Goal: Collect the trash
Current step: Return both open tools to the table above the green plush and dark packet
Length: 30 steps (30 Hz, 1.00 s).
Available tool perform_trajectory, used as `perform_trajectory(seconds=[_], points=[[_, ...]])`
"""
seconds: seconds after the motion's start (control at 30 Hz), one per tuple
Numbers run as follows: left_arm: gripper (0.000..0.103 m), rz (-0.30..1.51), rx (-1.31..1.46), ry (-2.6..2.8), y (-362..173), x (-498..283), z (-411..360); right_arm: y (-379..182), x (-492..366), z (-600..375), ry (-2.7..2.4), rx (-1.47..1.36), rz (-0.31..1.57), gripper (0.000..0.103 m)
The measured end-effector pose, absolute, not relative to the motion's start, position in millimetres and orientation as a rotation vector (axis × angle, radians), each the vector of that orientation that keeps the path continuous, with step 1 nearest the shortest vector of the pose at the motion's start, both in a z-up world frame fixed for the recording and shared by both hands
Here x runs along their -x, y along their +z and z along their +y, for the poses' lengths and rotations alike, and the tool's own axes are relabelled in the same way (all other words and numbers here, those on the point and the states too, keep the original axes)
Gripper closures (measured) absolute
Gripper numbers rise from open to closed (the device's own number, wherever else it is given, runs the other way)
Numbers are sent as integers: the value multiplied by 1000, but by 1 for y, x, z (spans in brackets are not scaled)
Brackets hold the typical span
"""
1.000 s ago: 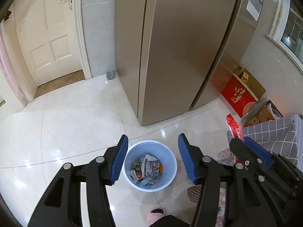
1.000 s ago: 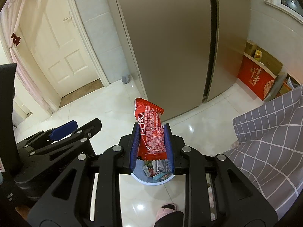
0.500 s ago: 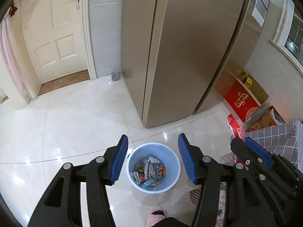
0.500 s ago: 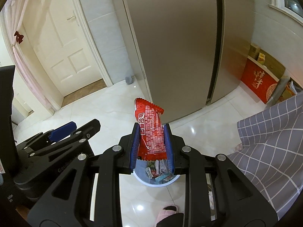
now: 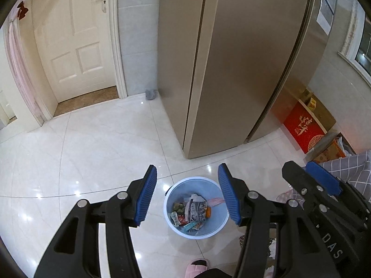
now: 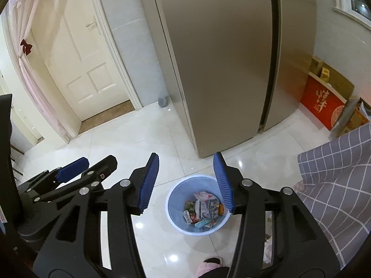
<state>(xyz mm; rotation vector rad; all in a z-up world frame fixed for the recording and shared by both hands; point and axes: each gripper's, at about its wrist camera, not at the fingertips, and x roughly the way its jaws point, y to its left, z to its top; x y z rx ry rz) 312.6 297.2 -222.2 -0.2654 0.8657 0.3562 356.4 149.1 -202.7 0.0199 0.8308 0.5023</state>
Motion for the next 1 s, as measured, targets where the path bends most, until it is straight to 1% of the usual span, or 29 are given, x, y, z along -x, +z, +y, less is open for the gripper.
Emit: perform_trajectory(seconds=[0.27, 0.53, 0.8, 1.0], points=[[49, 856, 249, 337, -213, -309, 283, -198, -354, 134, 476, -29, 840, 54], [48, 832, 221, 314, -196, -301, 258, -179, -341, 112, 457, -45, 810, 53], [45, 785, 168, 258, -168, -291, 204, -149, -325, 56, 403, -90, 751, 50], [41, 760, 114, 168, -149, -287, 136, -131, -307, -9, 334, -122, 700, 50]])
